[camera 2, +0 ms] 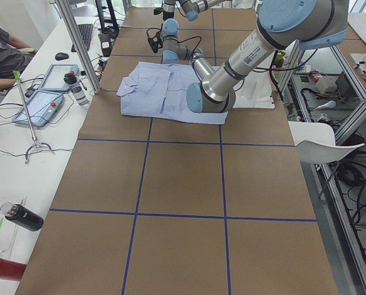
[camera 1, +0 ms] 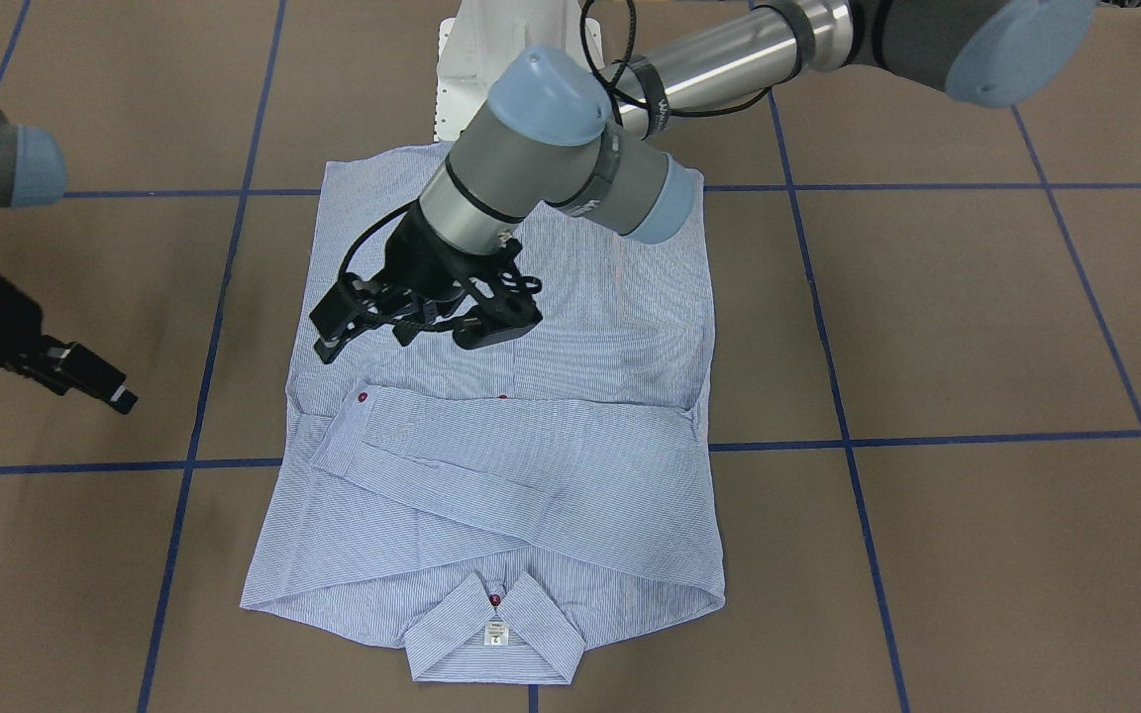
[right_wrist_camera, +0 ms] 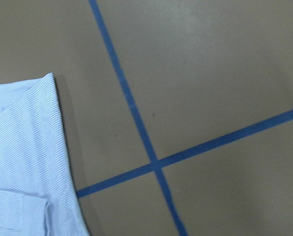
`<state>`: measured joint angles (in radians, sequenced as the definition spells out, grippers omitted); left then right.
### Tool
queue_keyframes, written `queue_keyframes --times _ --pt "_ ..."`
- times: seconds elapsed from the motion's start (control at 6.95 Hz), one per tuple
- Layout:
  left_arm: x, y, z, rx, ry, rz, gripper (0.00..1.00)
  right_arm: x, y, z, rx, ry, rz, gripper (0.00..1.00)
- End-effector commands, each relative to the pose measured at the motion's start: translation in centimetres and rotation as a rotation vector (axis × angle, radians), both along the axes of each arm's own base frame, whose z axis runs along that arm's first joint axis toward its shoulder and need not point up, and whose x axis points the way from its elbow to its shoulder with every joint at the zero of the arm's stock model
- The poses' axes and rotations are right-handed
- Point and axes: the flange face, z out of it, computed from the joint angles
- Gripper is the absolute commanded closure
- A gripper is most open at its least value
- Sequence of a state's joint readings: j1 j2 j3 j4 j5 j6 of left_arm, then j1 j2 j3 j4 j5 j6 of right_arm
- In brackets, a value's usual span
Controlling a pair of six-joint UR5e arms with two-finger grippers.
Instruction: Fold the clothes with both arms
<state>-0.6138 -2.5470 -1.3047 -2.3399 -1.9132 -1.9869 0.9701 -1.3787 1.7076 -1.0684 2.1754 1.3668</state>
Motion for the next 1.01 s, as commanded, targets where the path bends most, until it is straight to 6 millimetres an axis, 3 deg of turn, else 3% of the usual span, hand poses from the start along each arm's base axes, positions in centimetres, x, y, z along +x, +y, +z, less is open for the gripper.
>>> queue_keyframes --times 0.0,0.14,0.29,0.43,0.58,0.86 --pt "-7.3 3.7 8.1 0.17 -0.09 0.036 0.0 -8.5 7.9 -6.6 -0.058 -0.061 0.078 0.0" --pt "-9.5 4.3 11.6 0.236 -0.139 0.044 0.0 -10.6 13.8 -7.5 -0.07 -0.065 0.106 0.0" --pt "-10.6 4.7 15.8 0.281 -0.194 0.092 0.0 -11.6 20.1 -7.2 -0.115 -0.062 0.116 0.01" --pt "-12.7 5.0 18.1 0.319 -0.219 0.103 0.0 -13.8 25.5 -6.7 -0.132 -0.048 0.144 0.02" --pt "-14.2 6.1 19.2 0.347 -0.223 0.12 0.0 -16.1 29.4 -6.6 -0.151 -0.05 0.153 0.02" --pt "-15.3 6.9 21.3 0.321 -0.241 0.119 0.01 -18.0 36.0 -3.9 -0.216 -0.016 0.198 0.05"
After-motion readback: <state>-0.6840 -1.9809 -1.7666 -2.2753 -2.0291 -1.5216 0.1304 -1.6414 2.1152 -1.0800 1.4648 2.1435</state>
